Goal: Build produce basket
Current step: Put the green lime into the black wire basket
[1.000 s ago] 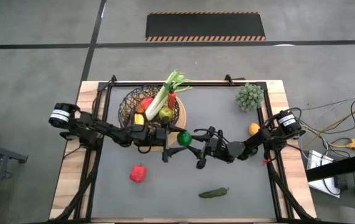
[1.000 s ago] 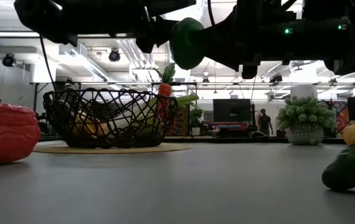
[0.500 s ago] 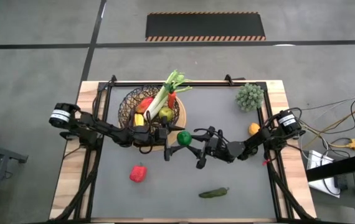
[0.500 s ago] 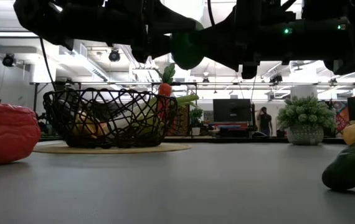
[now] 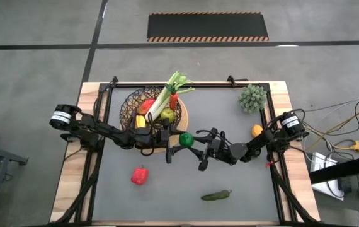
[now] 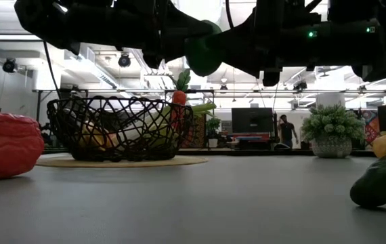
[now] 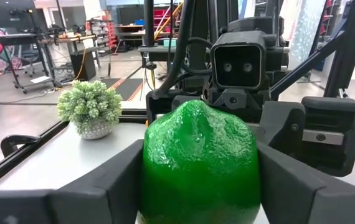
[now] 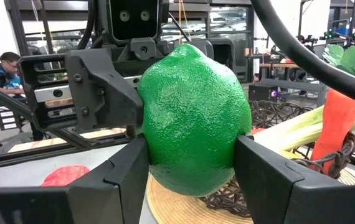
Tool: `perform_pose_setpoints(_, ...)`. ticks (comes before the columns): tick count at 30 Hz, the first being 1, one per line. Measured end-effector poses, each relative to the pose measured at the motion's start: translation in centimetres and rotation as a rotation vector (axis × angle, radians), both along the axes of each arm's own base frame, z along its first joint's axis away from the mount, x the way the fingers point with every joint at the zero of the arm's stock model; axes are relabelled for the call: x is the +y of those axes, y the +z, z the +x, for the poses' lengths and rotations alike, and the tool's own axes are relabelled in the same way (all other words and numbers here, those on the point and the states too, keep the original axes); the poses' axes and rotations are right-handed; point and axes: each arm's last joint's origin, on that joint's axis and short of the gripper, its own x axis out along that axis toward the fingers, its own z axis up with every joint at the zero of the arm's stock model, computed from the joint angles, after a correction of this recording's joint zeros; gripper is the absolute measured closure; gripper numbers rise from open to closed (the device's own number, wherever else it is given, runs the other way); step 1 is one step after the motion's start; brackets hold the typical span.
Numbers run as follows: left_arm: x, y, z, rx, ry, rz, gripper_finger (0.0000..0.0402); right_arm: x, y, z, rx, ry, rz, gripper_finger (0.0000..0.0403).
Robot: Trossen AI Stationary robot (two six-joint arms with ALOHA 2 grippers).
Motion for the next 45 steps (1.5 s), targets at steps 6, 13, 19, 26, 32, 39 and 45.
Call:
perform_pose_setpoints(6, 0.0, 0.0, 0.0, -0.002, 0.000, -0.001, 0.0175, 0.0, 0.2, 0.1, -0.002, 0.009, -0.006, 0.0176)
perform_pose_setpoints(13, 0.0, 0.1, -0.1, -0.009, 0.000, -0.001, 0.0176, 0.1, 0.8, 0.0, -0.025, 0.032, 0.015, 0.0105)
perform_pose_setpoints(19, 0.0, 0.7, -0.3, -0.017, -0.002, -0.003, 0.0175, 0.0, 1.7, -0.3, -0.042, 0.042, 0.027, 0.0076)
perform_pose_setpoints(26, 0.3, 1.7, -1.7, -0.054, 0.028, -0.008, 0.0173, -0.1, 3.3, -0.7, -0.034, 0.041, 0.050, 0.0075)
perform_pose_setpoints(32, 0.8, 2.8, -3.4, -0.001, 0.124, 0.009, 0.0172, -0.3, 4.5, -1.3, 0.019, 0.033, 0.055, 0.0074)
perform_pose_setpoints(39, 1.8, 3.1, -5.8, 0.156, 0.384, 0.031, 0.0172, -0.7, 4.9, -2.0, 0.103, -0.016, 0.091, 0.0075)
perform_pose_setpoints(45, 2.4, 2.2, -7.0, 0.198, 0.488, -0.012, 0.0171, -0.7, 4.6, -2.0, 0.120, -0.035, 0.097, 0.0076)
